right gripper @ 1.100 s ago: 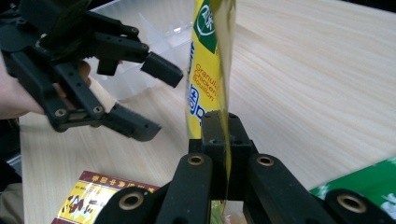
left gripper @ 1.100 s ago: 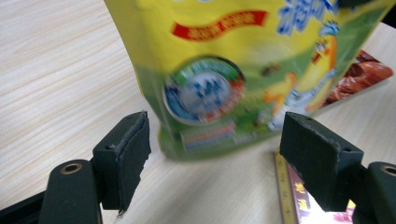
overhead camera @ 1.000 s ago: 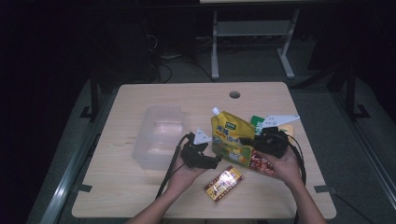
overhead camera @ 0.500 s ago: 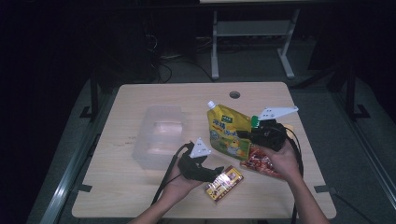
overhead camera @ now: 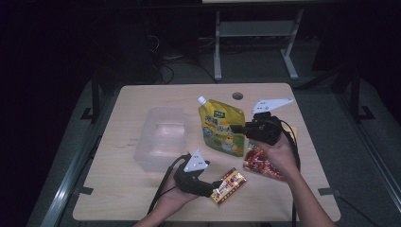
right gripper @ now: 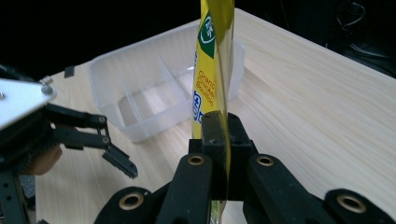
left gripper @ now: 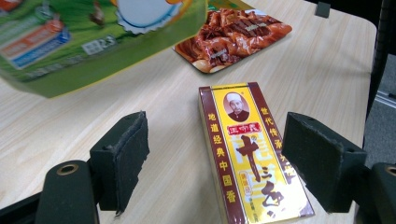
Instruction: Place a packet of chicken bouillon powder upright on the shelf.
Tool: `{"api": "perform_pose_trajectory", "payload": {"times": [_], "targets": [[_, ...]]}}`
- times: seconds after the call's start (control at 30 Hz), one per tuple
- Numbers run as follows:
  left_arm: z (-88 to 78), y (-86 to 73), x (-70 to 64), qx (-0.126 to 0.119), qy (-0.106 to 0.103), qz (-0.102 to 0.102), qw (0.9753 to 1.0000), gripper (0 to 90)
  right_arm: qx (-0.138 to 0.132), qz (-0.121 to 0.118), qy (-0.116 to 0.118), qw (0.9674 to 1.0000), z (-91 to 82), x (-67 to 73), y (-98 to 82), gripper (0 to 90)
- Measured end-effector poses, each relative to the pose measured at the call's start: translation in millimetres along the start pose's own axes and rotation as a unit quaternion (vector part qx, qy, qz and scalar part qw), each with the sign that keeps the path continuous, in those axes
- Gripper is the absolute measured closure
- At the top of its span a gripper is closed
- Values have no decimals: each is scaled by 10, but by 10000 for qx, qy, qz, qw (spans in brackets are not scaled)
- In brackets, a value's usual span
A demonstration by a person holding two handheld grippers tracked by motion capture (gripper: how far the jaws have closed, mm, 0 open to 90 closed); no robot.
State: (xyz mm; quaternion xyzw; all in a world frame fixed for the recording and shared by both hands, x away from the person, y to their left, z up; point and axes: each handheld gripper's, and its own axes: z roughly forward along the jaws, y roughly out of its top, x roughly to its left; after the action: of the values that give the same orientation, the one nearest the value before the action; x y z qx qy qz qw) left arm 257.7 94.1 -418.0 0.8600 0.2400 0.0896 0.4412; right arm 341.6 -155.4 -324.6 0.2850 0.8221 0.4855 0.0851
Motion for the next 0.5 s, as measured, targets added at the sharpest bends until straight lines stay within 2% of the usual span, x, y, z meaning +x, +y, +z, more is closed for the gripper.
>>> {"api": "perform_pose_trajectory", "payload": {"times": [0.33,0.5], "targets": [[-18,-47,-27,-25,-95,5,10000,207,13,-80,114,9999,110,35,194,896],[-24,-55,-34,44,-140,159,9998,191,33,-117,152,9998,167,55,272,896]]}}
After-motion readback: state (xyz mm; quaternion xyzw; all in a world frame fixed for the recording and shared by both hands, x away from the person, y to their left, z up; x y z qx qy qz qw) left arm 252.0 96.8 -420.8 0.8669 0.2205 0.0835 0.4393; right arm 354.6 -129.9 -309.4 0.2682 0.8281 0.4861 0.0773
